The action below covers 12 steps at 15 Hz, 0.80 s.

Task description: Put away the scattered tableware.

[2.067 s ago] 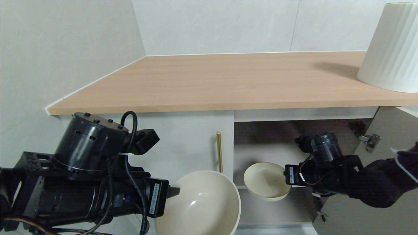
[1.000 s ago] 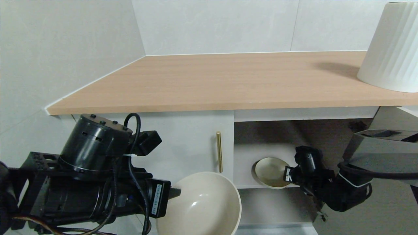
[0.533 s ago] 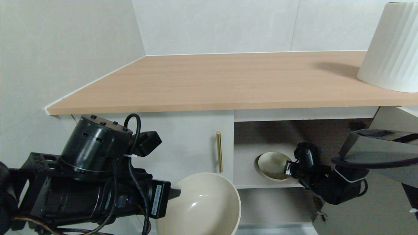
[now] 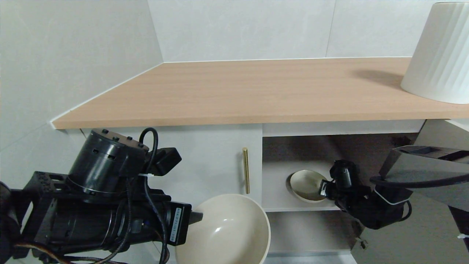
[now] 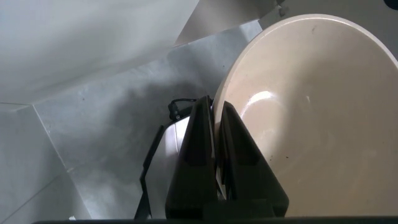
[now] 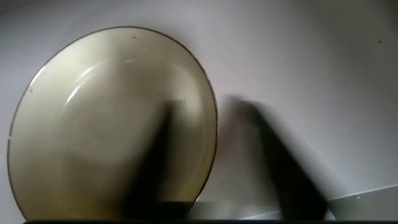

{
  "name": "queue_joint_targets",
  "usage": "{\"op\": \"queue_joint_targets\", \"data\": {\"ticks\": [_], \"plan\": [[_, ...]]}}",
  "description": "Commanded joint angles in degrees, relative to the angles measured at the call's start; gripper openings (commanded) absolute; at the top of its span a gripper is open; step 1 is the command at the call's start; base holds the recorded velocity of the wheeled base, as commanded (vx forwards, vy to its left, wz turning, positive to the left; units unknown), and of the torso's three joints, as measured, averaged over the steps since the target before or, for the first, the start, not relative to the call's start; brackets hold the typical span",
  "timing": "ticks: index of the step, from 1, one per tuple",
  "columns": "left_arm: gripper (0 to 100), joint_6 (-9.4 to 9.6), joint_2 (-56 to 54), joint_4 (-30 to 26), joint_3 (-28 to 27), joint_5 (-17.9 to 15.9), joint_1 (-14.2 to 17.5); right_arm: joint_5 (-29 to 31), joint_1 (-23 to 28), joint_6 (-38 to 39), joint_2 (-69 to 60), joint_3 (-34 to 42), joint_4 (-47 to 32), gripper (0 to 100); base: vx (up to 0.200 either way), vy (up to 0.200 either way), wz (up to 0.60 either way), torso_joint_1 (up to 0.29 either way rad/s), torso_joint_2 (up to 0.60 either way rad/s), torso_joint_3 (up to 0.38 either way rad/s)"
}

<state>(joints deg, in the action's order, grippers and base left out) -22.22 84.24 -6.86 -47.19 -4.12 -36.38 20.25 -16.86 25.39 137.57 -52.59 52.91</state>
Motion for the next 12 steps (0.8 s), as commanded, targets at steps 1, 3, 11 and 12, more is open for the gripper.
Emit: {"op": "queue_joint_targets", "data": {"ticks": [1, 3, 11, 12], "plan": [[0, -0.01, 0.1, 0.0, 0.0, 0.0, 0.0, 0.0, 0.0, 0.4, -0.8, 0.0, 0.0, 100, 0.000, 0.000, 0.00, 0.000, 0.00, 0.000], [0, -0.01, 0.8, 0.3, -0.4, 0.1, -0.1, -0.6, 0.0, 0.4, -4.2, 2.1, -0.5, 100, 0.000, 0.000, 0.00, 0.000, 0.00, 0.000], [0, -0.36, 13.0, 0.8, -4.2, 3.3, -6.5, -24.2, -7.6, -4.0, -38.6, 10.9, -32.6, 100, 0.000, 0.000, 0.00, 0.000, 0.00, 0.000], [0, -0.36, 14.9, 1.2, -4.2, 6.1, -7.4, -26.1, -10.4, -4.4, -43.5, 10.5, -38.3, 100, 0.000, 0.000, 0.00, 0.000, 0.00, 0.000]]}}
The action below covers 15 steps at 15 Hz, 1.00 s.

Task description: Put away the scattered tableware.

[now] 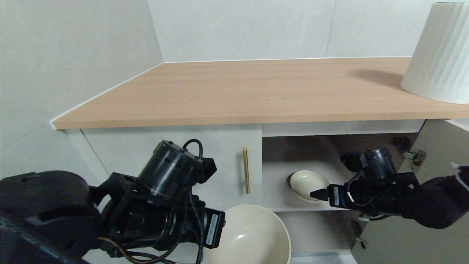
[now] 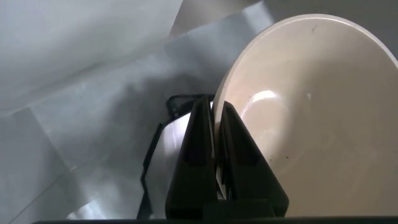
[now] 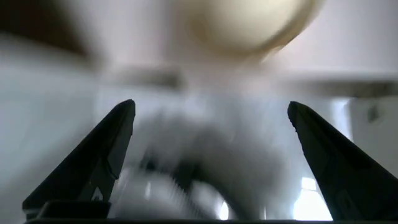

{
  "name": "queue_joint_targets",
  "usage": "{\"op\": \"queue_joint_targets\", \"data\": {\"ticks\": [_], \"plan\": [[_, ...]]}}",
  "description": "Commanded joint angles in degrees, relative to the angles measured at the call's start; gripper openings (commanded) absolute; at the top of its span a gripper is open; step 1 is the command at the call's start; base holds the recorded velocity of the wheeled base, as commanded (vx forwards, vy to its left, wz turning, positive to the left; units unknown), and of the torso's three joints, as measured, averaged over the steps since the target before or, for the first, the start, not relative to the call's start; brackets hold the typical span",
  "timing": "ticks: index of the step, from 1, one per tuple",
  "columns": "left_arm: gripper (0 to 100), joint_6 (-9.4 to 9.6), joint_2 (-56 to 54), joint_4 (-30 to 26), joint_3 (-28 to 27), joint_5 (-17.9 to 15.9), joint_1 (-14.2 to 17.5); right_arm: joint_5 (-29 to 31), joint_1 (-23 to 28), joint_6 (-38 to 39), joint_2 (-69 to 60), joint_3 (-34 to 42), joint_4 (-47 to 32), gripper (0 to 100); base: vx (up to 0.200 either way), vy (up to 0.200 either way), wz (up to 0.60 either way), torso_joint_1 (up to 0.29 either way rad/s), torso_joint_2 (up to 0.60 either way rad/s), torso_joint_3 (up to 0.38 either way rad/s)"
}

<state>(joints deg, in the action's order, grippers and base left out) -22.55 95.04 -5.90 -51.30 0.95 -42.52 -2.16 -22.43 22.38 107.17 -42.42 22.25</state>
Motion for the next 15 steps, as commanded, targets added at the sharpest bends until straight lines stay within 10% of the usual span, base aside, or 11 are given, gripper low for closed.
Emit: {"op": "queue_joint_targets", "data": {"ticks": [1, 5, 15], "plan": [[0, -0.04, 5.1, 0.3, 0.0, 3.1, -2.0, -4.3, -6.9, -1.9, -16.2, -0.6, -11.4, 100, 0.000, 0.000, 0.00, 0.000, 0.00, 0.000], [0, -0.04, 7.4, 0.3, -0.2, 10.3, -2.7, -7.9, -13.1, -7.8, -21.0, -5.8, -29.6, 100, 0.000, 0.000, 0.00, 0.000, 0.00, 0.000], [0, -0.30, 5.2, 1.2, 0.2, 11.7, -7.0, -5.4, -23.2, -1.5, -8.5, -6.9, -24.0, 100, 0.000, 0.000, 0.00, 0.000, 0.00, 0.000]]}}
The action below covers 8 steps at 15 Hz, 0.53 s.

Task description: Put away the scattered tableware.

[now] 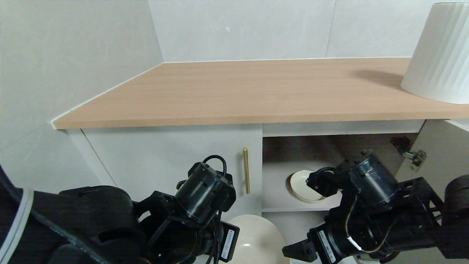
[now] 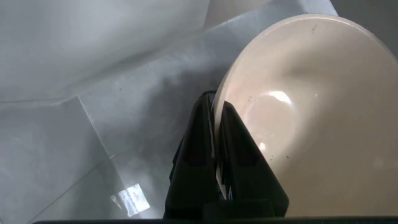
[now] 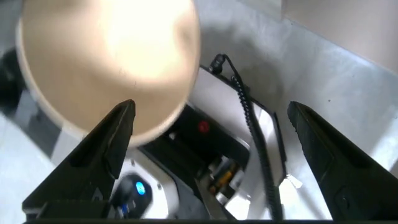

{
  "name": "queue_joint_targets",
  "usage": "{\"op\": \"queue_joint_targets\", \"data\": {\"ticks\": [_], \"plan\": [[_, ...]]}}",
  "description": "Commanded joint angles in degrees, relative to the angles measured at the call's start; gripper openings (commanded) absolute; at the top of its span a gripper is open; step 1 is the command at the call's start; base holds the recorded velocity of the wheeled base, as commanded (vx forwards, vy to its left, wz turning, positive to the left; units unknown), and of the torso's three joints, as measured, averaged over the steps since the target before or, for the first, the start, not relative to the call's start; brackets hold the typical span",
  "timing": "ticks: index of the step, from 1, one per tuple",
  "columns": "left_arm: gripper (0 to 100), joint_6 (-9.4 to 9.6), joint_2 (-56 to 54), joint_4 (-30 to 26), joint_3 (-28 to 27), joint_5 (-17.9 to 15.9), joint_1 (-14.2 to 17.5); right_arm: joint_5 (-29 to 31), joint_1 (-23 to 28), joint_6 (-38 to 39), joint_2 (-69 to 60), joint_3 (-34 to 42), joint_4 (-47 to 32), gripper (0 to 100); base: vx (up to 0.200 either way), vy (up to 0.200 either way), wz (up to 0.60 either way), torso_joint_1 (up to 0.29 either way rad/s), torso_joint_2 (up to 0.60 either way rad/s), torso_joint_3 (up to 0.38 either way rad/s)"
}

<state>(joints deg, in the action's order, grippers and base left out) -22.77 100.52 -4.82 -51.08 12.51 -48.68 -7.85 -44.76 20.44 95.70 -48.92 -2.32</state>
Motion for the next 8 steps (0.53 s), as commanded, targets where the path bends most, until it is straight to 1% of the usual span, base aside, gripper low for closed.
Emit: {"op": "queue_joint_targets", "data": {"ticks": [1, 2, 5, 8], "plan": [[0, -0.08, -0.3, 0.1, 0.0, 0.3, -1.0, 0.6, -0.9, 0.9, 3.2, -0.6, 0.7, 100, 0.000, 0.000, 0.00, 0.000, 0.00, 0.000], [0, -0.08, -0.2, 0.1, 0.1, 0.5, -1.6, 1.8, -1.1, 2.2, 4.3, -1.4, 1.2, 100, 0.000, 0.000, 0.00, 0.000, 0.00, 0.000], [0, -0.08, -0.4, 0.2, 0.0, 0.6, -1.7, 2.5, -1.1, 4.1, 6.7, -2.2, 3.0, 100, 0.000, 0.000, 0.00, 0.000, 0.00, 0.000], [0, -0.08, -0.4, 0.2, 0.0, 0.7, -1.8, 5.0, -1.2, 4.8, 8.2, -2.6, 3.8, 100, 0.000, 0.000, 0.00, 0.000, 0.00, 0.000]]}}
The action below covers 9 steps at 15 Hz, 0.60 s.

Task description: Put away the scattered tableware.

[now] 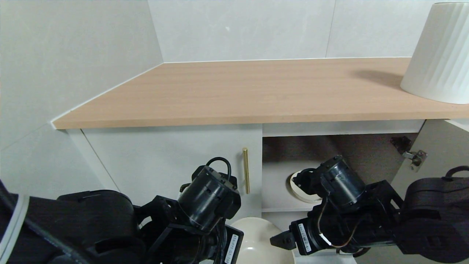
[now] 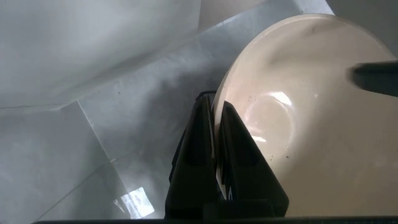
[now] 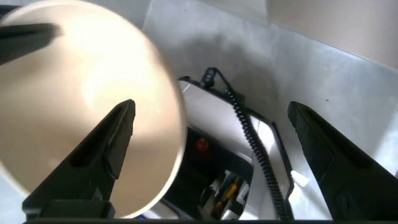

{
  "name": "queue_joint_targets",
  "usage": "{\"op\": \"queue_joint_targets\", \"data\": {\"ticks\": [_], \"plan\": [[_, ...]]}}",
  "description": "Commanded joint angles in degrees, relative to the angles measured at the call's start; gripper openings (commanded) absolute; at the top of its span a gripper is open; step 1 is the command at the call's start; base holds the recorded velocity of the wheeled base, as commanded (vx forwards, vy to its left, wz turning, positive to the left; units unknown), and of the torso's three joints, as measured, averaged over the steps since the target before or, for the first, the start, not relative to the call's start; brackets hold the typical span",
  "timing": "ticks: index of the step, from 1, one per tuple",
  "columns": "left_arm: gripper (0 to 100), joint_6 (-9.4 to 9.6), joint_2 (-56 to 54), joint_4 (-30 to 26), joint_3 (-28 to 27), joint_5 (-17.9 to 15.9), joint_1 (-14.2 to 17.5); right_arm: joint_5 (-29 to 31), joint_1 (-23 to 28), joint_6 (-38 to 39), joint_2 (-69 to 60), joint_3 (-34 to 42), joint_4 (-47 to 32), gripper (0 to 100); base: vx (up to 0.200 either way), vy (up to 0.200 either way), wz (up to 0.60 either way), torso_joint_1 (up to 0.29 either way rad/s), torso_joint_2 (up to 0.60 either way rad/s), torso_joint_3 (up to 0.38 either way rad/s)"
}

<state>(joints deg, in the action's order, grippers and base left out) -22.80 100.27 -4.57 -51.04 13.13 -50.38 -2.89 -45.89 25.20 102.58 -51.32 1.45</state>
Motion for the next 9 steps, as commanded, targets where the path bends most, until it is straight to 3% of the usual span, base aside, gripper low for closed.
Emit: {"op": "queue_joint_targets", "data": {"ticks": [1, 4, 5, 9], "plan": [[0, -0.06, -0.2, 0.0, 0.0, 0.1, -0.1, 0.1, 0.0, 0.0, 1.4, -0.3, 0.0, 100, 0.000, 0.000, 0.00, 0.000, 0.00, 0.000], [0, -0.06, -0.1, 0.0, 0.0, 0.1, 0.0, 0.1, -0.5, 0.0, 1.4, -0.1, 0.0, 100, 0.000, 0.000, 0.00, 0.000, 0.00, 0.000], [0, -0.06, -0.1, 0.0, -0.1, 0.1, 0.0, 0.1, -0.6, 0.0, 1.4, -0.1, 0.0, 0, 0.000, 0.000, 0.00, 0.000, 0.00, 0.000], [0, -0.06, 0.2, 0.0, -0.1, 0.0, 0.0, -0.1, -1.2, -0.1, 1.3, 0.3, -0.1, 0, 0.000, 0.000, 0.00, 0.000, 0.00, 0.000]]}}
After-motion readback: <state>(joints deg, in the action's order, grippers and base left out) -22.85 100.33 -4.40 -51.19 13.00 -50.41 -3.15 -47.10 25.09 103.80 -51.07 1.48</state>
